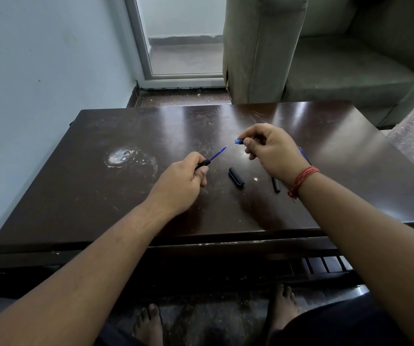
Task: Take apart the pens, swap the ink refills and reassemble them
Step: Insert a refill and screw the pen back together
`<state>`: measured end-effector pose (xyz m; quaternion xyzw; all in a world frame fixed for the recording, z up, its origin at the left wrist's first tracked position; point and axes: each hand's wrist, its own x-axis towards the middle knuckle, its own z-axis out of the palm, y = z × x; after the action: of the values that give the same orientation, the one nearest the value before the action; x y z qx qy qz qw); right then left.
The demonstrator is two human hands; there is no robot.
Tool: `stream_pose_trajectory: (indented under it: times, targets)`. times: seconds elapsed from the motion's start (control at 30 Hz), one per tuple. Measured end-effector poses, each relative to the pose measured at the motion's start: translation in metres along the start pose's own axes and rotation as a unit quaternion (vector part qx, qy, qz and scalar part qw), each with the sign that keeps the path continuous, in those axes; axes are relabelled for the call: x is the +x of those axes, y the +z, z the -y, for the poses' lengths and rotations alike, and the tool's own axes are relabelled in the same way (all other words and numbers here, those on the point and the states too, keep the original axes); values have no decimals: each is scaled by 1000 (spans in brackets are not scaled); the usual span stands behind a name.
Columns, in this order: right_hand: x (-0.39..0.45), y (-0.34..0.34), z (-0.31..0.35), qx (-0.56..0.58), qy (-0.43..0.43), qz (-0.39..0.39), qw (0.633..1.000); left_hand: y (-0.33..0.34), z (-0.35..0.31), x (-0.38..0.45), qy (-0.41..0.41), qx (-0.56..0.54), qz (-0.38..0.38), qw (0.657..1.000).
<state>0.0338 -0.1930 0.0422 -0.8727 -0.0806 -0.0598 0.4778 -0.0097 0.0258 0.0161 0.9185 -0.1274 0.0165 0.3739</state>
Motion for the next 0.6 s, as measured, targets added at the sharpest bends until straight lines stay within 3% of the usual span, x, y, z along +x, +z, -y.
stream_pose_trajectory:
  times: [0.6]
  targets:
    - [-3, 7, 10, -65, -73, 47, 994, -1, -7, -3, 15, 20, 19, 1000]
